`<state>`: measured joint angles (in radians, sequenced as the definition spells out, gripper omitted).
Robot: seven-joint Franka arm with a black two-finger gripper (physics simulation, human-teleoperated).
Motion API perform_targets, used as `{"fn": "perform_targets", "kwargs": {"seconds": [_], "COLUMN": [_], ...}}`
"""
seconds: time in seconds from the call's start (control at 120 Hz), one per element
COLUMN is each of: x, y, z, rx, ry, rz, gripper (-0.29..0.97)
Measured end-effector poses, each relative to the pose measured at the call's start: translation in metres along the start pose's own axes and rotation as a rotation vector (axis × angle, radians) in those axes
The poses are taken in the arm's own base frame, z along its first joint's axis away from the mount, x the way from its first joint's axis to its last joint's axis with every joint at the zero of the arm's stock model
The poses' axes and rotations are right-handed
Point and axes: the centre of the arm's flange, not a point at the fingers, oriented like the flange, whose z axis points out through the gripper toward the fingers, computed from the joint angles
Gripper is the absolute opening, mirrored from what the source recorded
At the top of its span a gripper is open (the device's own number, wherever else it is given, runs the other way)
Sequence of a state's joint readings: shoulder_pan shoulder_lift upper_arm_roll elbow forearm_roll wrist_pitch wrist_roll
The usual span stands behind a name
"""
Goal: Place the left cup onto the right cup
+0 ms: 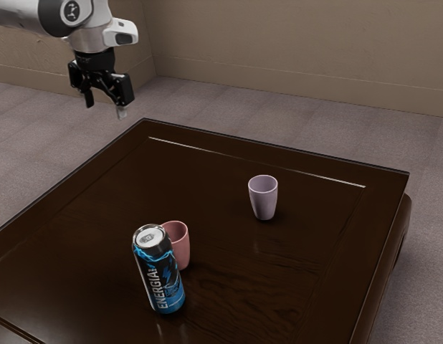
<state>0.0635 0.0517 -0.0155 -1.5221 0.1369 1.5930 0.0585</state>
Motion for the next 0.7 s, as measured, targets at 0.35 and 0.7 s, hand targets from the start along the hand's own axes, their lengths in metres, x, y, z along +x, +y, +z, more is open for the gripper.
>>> {"fn": "perform_targets", "kwargs": {"seconds": [0.35, 0.7], "x": [0.029, 0.026], "y": [0.061, 0.145], "z": [0.042, 0.104], "rx": [0.016, 0.017], "ry": [-0.024, -0.003], "rz": [-0.032, -0.224], "gripper": [0.68, 0.68]}}
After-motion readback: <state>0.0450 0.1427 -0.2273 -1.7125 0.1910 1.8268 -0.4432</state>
